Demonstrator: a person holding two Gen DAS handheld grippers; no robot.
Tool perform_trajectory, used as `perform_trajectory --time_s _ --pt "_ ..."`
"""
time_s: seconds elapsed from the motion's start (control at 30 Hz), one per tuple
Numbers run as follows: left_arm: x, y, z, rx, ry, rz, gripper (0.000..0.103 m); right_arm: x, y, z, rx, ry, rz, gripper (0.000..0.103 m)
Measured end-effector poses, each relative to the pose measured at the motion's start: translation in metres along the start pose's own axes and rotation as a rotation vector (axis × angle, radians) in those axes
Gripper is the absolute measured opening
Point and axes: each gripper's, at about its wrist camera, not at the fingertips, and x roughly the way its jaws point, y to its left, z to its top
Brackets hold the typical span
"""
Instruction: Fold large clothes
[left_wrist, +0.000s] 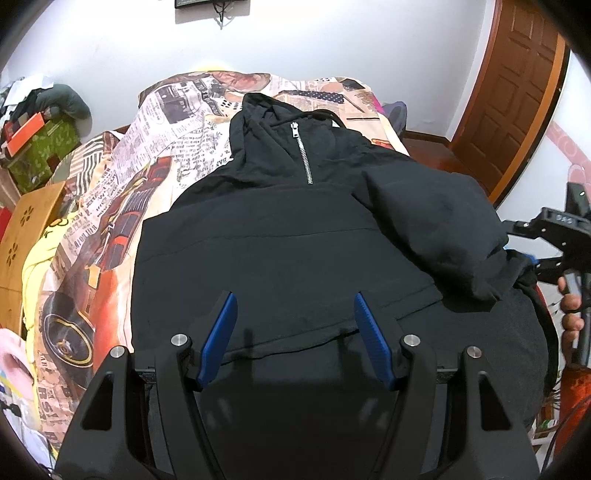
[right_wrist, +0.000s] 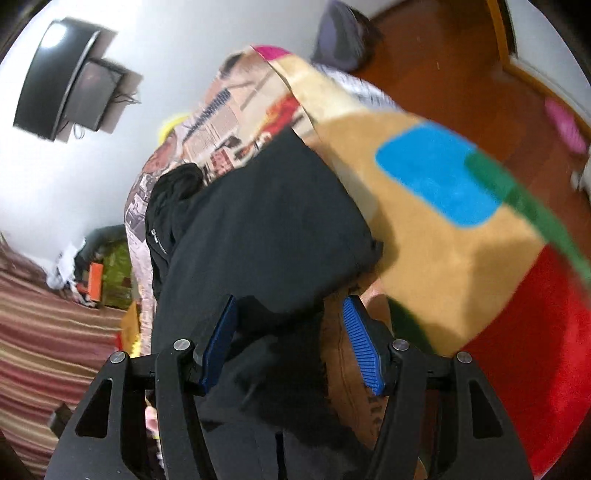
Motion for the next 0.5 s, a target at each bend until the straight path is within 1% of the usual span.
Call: perform_trajectory --time_s 0.1,0.13,0.2,0.23,0.27,0.37,0.43,0.5 --pt "0.001 0.002 0.000 -0.009 0.001 -0.001 0.065 0.002 -0.004 0.005 0.022 -0.008 0.015 0.056" --pt "0.001 0.003 0.000 -0.012 0.001 -0.001 0.065 0.002 -0.003 0.006 0.023 -0.022 0.005 0.055" --pt "0.000 0.005 0.000 -0.016 0.000 -0.001 0.065 -0.003 0.005 0.007 -0.004 -0.059 -0.024 0.045" --pt "0.000 0.006 0.000 -0.017 -0.002 -0.001 0.065 -0.007 0.005 0.006 -0.019 -0.073 -0.036 0.033" --pt "-0.001 0.007 0.000 -0.018 -0.004 -0.001 0.065 -0.011 0.012 0.006 -0.046 -0.093 -0.054 0.024" --pt "-0.005 0.012 -0.001 -0.021 -0.016 0.003 0.065 -0.025 0.030 0.006 -0.119 -0.153 -0.058 0.015" --pt "-0.008 0.017 0.000 -0.027 -0.024 0.006 0.065 -0.033 0.048 0.006 -0.184 -0.182 -0.053 0.013" --pt "-0.011 0.021 -0.001 -0.036 -0.034 0.009 0.065 -0.043 0.077 0.002 -0.272 -0.210 -0.042 0.012"
